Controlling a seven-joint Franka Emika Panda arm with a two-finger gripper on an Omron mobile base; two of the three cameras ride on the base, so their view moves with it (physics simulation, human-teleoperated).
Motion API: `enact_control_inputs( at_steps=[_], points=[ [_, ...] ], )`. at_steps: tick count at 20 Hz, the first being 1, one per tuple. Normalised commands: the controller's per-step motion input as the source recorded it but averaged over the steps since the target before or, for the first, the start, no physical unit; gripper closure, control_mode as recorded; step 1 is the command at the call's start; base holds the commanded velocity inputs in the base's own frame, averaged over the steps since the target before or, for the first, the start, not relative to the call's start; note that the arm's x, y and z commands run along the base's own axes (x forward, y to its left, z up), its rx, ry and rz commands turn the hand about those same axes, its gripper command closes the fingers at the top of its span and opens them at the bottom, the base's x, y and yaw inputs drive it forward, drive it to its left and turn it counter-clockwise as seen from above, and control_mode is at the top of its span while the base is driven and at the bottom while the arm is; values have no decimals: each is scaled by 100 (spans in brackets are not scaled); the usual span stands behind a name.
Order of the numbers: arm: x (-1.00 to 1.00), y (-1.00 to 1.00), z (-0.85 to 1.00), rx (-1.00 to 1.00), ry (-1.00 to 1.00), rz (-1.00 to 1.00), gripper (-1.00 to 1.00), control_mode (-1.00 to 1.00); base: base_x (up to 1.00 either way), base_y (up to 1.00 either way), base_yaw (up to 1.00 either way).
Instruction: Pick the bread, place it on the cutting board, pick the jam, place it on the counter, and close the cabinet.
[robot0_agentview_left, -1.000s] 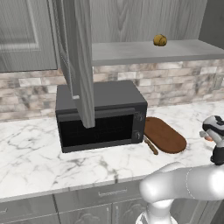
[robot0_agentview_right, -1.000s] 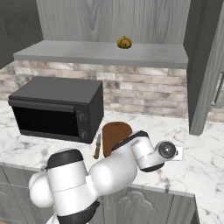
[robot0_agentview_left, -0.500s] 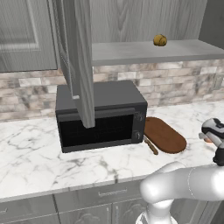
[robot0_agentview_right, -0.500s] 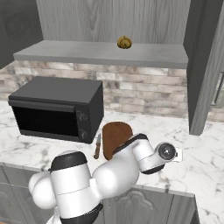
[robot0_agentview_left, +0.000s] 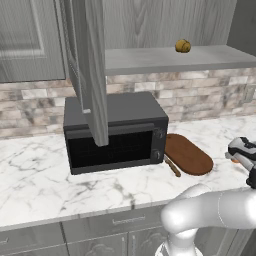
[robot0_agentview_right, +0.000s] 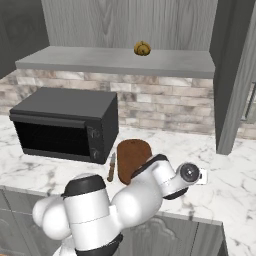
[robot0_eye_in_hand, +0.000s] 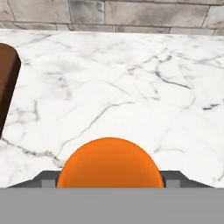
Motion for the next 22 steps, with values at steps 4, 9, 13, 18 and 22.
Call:
enact_control_inputs(
  at_steps=[4,9,13,18,22],
  points=[
    [26,0,-7,0,0,0,100,-100,0,0,0],
    [26,0,-6,0,0,0,100,-100,0,0,0],
    [16,-1,-9,1,1,0,100,-100,0,0,0],
    [8,-2,-16,1,1,0,100,-100,0,0,0],
    [4,-1,-8,0,0,0,100,-100,0,0,0]
  ],
)
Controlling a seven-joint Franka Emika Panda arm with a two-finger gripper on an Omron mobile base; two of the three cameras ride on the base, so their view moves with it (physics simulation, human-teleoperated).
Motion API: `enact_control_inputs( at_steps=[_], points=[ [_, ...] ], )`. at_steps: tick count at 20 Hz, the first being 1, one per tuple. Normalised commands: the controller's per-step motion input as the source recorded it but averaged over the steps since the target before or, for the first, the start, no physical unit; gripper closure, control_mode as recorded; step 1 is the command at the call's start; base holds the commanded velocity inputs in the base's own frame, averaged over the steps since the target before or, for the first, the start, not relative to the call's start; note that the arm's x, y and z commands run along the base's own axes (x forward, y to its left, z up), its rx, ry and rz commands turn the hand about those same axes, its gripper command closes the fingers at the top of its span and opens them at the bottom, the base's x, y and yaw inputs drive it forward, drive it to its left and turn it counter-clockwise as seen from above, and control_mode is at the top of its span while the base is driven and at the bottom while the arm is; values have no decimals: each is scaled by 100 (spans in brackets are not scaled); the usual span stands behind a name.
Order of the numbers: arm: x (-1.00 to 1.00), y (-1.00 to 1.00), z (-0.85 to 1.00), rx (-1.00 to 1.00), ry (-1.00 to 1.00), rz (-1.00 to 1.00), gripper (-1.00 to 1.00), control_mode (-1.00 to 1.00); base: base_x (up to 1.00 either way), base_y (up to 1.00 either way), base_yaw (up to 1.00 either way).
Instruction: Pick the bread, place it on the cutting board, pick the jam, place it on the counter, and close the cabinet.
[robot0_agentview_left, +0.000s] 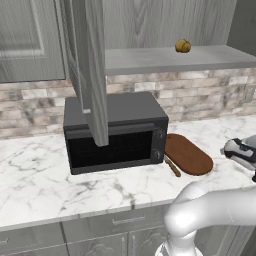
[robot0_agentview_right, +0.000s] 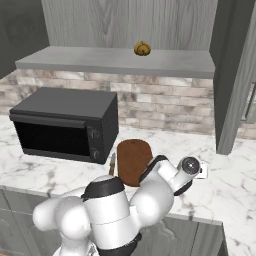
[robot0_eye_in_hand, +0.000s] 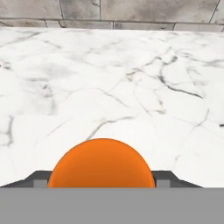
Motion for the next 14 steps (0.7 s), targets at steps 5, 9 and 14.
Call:
enact_control_inputs(
  at_steps=[5,9,14],
  points=[
    [0,0,-1,0,0,0,100,-100,0,0,0],
    [0,0,0,0,0,0,100,-100,0,0,0],
    [0,0,0,0,0,0,-100,-100,0,0,0]
  ],
)
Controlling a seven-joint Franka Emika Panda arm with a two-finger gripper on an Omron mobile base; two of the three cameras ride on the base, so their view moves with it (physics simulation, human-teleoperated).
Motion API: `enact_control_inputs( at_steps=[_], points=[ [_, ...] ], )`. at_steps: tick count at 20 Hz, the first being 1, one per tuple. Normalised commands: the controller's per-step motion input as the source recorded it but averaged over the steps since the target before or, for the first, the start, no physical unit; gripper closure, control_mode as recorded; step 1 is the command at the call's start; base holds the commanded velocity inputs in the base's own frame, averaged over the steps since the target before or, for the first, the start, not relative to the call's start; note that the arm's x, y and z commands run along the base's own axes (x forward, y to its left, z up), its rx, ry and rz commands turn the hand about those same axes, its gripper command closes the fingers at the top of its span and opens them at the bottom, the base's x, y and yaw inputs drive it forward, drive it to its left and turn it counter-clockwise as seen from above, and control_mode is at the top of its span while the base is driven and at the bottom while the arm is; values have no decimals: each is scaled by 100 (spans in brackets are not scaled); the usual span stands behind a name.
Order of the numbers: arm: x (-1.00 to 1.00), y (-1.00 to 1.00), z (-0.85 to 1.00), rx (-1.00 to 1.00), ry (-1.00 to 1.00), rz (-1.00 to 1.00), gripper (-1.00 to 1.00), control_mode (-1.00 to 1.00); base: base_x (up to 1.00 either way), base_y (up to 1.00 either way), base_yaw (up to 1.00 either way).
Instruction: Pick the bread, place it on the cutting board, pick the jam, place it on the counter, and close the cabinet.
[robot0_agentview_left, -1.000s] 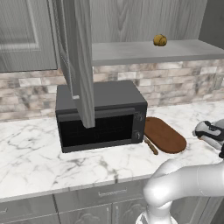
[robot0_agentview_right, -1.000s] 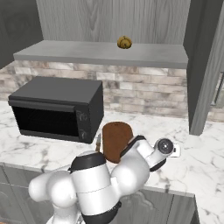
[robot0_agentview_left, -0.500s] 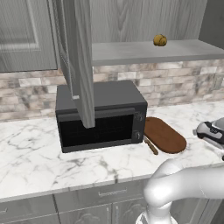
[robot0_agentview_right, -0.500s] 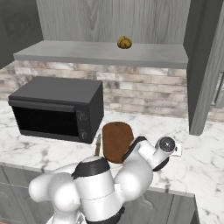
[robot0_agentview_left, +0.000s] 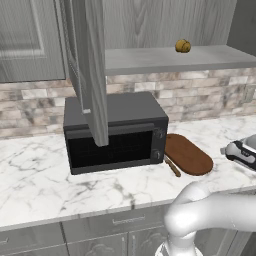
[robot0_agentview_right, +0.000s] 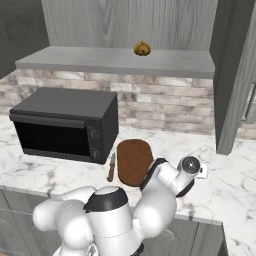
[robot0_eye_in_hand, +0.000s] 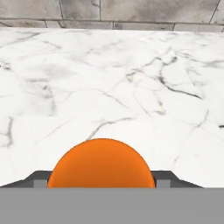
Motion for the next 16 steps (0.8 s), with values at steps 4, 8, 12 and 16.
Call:
enact_control_inputs(
  at_steps=[4,8,12,16],
  points=[
    [0,0,0,0,0,0,-100,-100,0,0,0],
    [0,-1,0,0,1,0,-100,-100,0,0,0],
    [0,-2,0,0,0,0,-100,-100,0,0,0],
    [-5,-1,14,0,0,0,-100,-100,0,0,0]
  ],
)
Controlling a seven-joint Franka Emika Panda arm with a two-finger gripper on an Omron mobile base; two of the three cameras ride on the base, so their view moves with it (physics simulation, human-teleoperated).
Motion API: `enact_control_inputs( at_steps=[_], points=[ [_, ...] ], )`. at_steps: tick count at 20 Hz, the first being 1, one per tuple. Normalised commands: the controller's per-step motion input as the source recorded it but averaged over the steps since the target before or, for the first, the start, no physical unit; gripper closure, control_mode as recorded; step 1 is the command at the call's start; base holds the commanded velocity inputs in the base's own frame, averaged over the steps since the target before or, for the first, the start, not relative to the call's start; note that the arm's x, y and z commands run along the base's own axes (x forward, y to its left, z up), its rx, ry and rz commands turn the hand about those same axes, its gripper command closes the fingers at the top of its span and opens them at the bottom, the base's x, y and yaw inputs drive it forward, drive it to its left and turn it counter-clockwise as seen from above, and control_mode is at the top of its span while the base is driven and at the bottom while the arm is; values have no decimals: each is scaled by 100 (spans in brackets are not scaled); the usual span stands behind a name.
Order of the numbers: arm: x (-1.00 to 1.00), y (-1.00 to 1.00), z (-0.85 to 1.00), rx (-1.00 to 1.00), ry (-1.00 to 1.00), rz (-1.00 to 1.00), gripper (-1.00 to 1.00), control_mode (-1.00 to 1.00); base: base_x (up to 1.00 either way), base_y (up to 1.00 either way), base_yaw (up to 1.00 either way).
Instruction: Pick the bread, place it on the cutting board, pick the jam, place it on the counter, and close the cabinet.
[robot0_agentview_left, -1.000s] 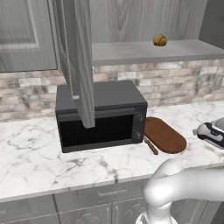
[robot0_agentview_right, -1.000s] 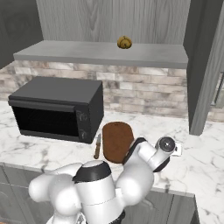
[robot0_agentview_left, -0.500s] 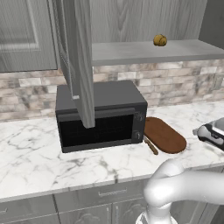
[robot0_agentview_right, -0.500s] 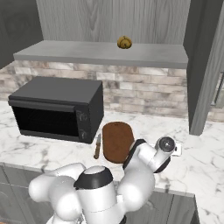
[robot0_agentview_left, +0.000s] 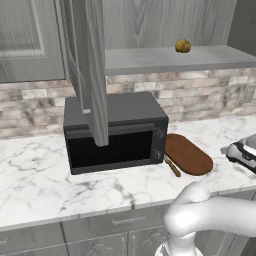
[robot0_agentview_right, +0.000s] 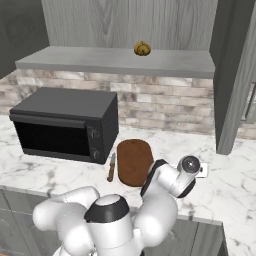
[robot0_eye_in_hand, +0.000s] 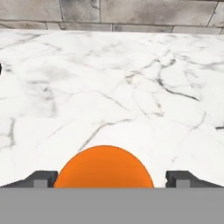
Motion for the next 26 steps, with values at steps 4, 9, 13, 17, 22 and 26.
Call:
enact_control_inputs(
  at_steps=[4,9,13,17,22,26],
  points=[
    [-3,0,38,0,-1,1,-100,-100,0,0,0],
    [-13,0,40,0,0,3,-100,-100,0,0,0],
    [-13,1,39,0,0,0,-100,-100,0,0,0],
    [-26,9,36,0,0,0,-100,-100,0,0,0],
    [-46,28,26,0,0,1,-100,-100,0,0,0],
    [-43,30,31,0,-1,1,-100,-100,0,0,0]
  ],
)
